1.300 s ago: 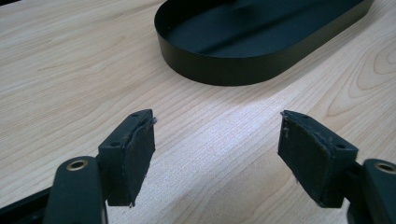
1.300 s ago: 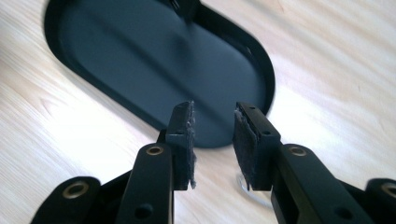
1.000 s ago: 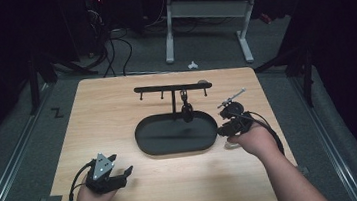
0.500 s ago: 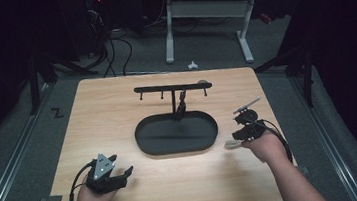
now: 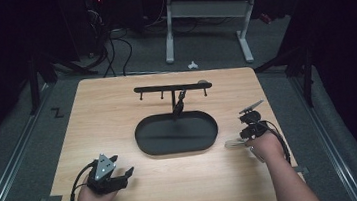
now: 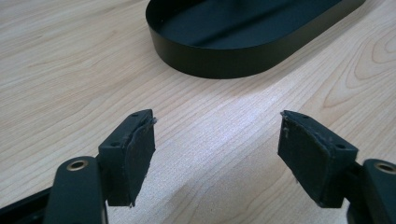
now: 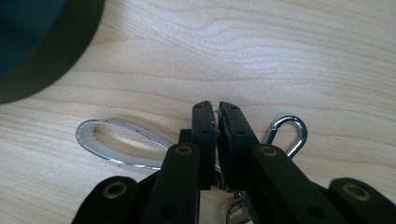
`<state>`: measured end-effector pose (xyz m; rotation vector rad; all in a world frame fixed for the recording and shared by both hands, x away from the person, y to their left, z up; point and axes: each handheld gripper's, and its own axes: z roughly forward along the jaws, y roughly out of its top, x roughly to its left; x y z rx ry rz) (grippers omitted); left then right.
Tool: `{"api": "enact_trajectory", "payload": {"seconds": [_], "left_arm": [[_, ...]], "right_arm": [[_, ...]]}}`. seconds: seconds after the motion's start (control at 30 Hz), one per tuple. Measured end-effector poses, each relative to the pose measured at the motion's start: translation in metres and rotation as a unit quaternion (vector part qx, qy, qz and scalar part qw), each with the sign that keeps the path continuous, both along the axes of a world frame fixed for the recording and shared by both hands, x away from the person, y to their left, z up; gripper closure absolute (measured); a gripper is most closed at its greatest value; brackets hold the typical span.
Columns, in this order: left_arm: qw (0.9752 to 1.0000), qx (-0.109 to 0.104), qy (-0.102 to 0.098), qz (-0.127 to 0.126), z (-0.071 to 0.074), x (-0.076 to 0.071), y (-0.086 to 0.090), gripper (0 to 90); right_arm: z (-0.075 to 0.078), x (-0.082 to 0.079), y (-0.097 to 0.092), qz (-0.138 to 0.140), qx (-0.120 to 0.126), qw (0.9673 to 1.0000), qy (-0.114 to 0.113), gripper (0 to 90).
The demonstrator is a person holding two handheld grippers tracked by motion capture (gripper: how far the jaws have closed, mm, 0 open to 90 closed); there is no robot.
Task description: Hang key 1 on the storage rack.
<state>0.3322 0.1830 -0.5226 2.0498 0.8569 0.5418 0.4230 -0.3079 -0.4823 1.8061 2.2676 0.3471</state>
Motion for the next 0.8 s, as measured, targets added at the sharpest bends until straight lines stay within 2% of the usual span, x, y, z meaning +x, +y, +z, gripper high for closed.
{"api": "enact_trajectory", "payload": {"seconds": [0.07,0.23,0.33,0.37,0.57,0.67,0.8], "left_arm": [[1.0,0.001,0.0,0.0,0.0,0.0,0.0,27.9],[1.0,0.0,0.001,0.0,0.0,0.0,0.0,27.9],[1.0,0.001,0.0,-0.001,0.0,0.0,-0.001,27.9],[1.0,0.004,0.0,-0.002,0.0,-0.001,-0.001,27.9],[1.0,0.004,0.002,-0.004,-0.001,0.0,-0.003,27.9],[1.0,0.007,0.003,-0.006,-0.001,0.0,-0.004,27.9],[1.0,0.008,0.002,-0.005,-0.001,0.0,-0.005,27.9]], "right_arm": [[-0.004,-0.001,0.001,0.006,-0.001,0.9999,0.01,88.0],[-0.005,-0.014,0.013,0.043,0.0,0.9987,0.027,90.0],[-0.005,-0.03,0.025,0.078,-0.004,0.9962,0.039,89.9],[-0.006,-0.035,0.027,0.095,-0.005,0.9948,0.036,90.0],[-0.007,-0.066,0.039,0.134,0.002,0.9902,0.04,89.9],[0.0,-0.068,0.035,0.132,0.013,0.9909,0.025,88.9],[0.02,-0.051,0.011,0.068,0.02,0.9974,-0.012,82.5]]}}
